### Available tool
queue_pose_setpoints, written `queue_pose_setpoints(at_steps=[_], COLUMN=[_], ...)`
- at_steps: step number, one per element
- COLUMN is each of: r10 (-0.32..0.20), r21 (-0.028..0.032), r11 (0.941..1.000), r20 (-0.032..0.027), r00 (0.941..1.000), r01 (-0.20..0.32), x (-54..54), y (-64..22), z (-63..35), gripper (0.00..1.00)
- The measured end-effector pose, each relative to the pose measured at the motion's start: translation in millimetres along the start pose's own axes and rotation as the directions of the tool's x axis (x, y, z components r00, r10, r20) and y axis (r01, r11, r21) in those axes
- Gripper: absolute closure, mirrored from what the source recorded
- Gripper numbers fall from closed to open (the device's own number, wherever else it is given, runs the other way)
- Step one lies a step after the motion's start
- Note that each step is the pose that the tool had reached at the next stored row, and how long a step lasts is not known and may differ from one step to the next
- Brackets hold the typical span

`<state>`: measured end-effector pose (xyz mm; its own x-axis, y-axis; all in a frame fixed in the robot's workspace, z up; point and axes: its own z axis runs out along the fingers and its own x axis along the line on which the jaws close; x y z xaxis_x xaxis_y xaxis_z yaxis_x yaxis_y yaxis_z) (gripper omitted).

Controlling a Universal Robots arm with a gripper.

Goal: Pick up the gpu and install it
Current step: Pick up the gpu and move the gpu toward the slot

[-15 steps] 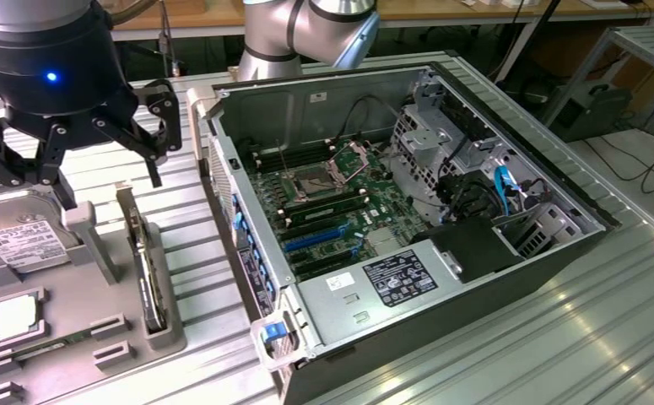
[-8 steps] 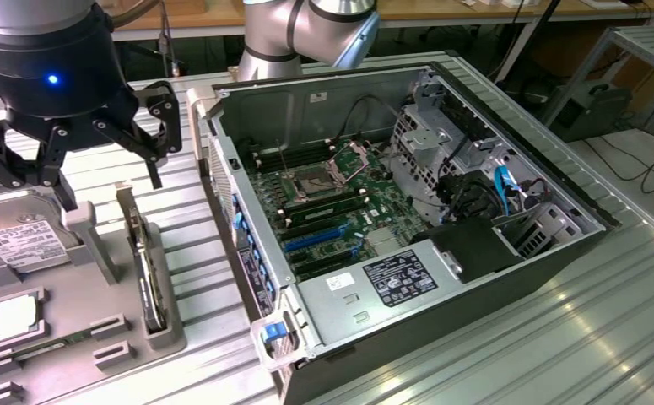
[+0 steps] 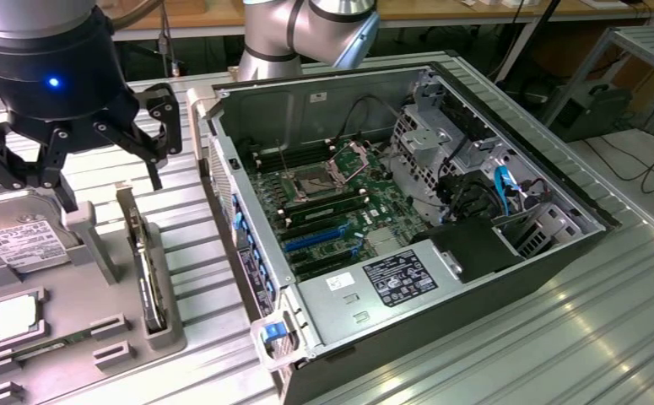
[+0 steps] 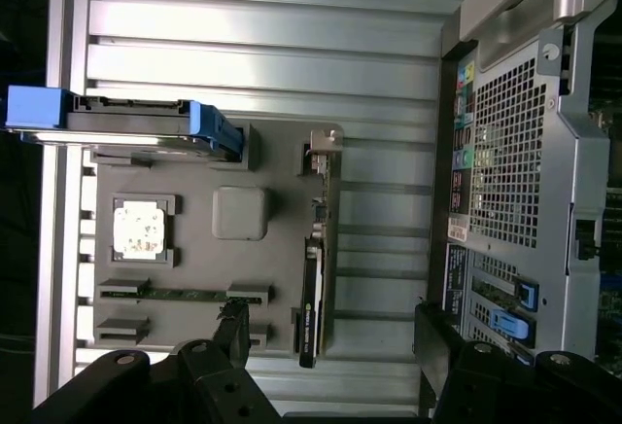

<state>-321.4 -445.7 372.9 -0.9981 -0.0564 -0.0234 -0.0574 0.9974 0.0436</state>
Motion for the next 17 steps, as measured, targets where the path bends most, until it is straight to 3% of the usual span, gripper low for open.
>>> queue_pose_setpoints(at_steps=[17], r10=[0.000], r21=[0.0000], r11=[1.0000], r20=[0.0001], r00=[1.0000], r01=[0.000], x=[0.3], y=[-0.9], z=[4.4], gripper=[0.22])
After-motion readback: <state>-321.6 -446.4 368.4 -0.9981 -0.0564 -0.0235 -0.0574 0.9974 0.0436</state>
